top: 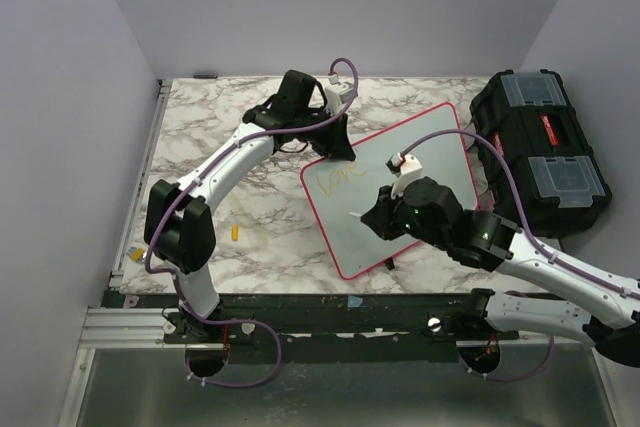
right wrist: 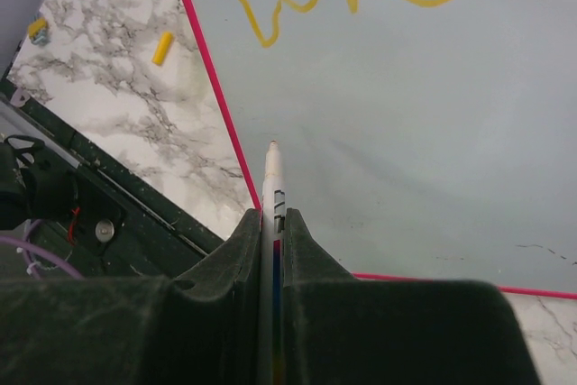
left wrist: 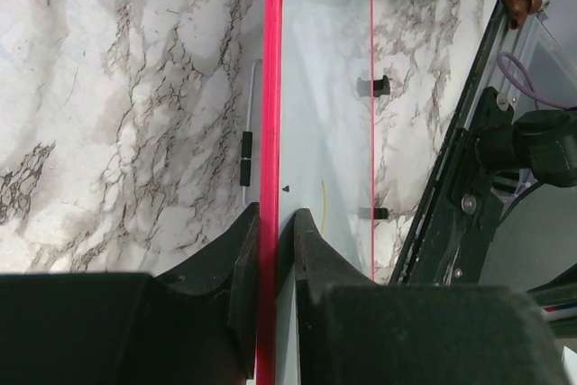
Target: Write a sentence on the whiteboard
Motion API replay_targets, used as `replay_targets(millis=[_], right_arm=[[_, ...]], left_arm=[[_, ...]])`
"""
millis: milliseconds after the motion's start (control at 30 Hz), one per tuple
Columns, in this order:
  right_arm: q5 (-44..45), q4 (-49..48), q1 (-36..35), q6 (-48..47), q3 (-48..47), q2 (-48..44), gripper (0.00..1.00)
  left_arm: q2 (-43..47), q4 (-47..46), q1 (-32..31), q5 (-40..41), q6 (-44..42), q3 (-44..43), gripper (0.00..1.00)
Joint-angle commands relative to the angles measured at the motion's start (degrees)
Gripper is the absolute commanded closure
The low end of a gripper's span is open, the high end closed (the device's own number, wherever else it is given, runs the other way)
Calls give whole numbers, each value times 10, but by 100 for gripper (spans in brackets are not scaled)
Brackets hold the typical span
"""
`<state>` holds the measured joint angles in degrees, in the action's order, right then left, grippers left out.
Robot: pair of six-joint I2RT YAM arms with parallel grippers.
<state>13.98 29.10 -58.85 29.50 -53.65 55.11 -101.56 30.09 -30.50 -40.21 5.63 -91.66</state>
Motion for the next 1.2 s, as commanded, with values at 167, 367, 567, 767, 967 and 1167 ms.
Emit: replay_targets(millis=[167, 367, 567, 767, 967, 1167], right_arm=[[27, -8, -14, 12, 27, -10, 99], [81, -4, -51, 8, 7, 25, 99], [115, -20, -88, -1, -5, 54, 99], [140, -48, -95, 4, -1, 57, 99], [147, -70, -97, -6, 2, 55, 99], [151, -81, -96, -23, -8, 71, 99]], left_arm=[[42, -9, -5, 47, -43, 40, 100], [31, -10, -5, 39, -45, 33, 100], [37, -18, -3, 43, -40, 46, 100], [37, -22, -3, 38, -37, 49, 100], [37, -25, -2, 36, -37, 50, 100], [38, -22, -1, 40, -37, 48, 100]])
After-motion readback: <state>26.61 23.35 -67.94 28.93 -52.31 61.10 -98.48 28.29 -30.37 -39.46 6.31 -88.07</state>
